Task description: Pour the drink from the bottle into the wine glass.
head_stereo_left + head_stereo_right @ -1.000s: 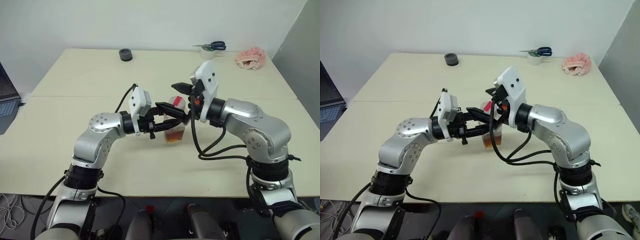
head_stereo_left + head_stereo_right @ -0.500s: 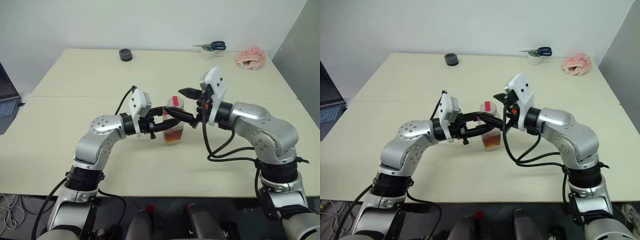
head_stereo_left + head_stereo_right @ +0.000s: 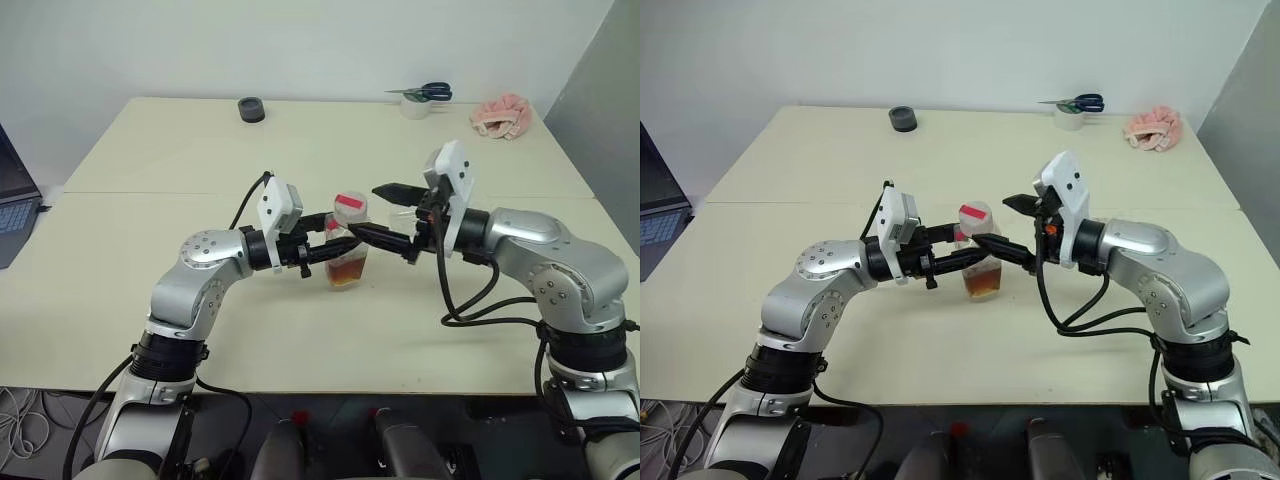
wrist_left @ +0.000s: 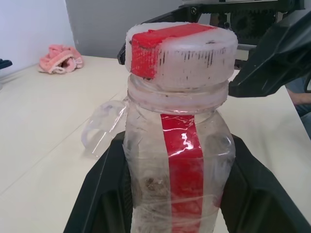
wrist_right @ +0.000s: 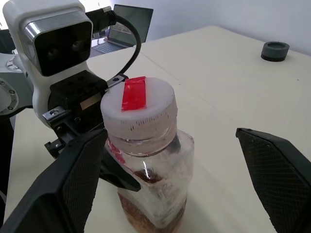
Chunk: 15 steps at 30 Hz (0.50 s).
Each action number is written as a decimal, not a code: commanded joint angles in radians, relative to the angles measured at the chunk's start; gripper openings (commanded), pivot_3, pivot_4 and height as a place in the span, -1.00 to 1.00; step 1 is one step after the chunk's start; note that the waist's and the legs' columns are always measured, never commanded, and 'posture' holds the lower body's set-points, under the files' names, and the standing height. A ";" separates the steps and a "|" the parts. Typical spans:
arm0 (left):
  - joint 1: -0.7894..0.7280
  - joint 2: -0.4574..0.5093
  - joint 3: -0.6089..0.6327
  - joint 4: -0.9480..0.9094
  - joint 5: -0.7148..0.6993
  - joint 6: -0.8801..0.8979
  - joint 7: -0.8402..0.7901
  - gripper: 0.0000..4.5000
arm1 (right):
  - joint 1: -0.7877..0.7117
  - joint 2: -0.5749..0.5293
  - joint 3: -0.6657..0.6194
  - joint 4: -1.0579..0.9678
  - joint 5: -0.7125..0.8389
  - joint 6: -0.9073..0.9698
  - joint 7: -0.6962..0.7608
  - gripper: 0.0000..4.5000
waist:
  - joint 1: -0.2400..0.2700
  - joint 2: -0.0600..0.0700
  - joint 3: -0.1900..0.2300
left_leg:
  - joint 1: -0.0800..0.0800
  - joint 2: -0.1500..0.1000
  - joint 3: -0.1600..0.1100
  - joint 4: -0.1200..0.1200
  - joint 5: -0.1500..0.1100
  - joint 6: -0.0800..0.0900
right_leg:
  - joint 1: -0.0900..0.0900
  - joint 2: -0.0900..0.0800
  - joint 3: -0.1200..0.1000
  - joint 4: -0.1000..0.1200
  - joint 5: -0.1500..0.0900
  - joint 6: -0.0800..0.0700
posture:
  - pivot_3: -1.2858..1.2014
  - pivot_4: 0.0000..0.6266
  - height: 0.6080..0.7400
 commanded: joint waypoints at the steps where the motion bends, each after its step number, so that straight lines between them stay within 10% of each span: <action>1: -0.019 0.004 0.023 -0.033 -0.012 -0.025 -0.005 -0.17 | -0.001 -0.023 -0.031 -0.036 0.018 -0.013 0.018 1.00 | 0.000 0.000 0.000 | 0.000 0.000 0.000 0.000 0.000 0.000 | 0.000 0.000 0.000 0.000 0.000 0.000 | 0.03 -0.52 1.00; 15: -0.022 0.006 0.025 -0.026 -0.009 -0.028 -0.002 -0.17 | -0.063 0.035 -0.025 -0.098 0.108 0.059 -0.077 1.00 | 0.000 0.000 0.000 | 0.000 0.000 0.000 0.000 0.000 0.000 | 0.000 0.000 0.000 0.000 0.000 0.000 | 0.03 -0.52 1.00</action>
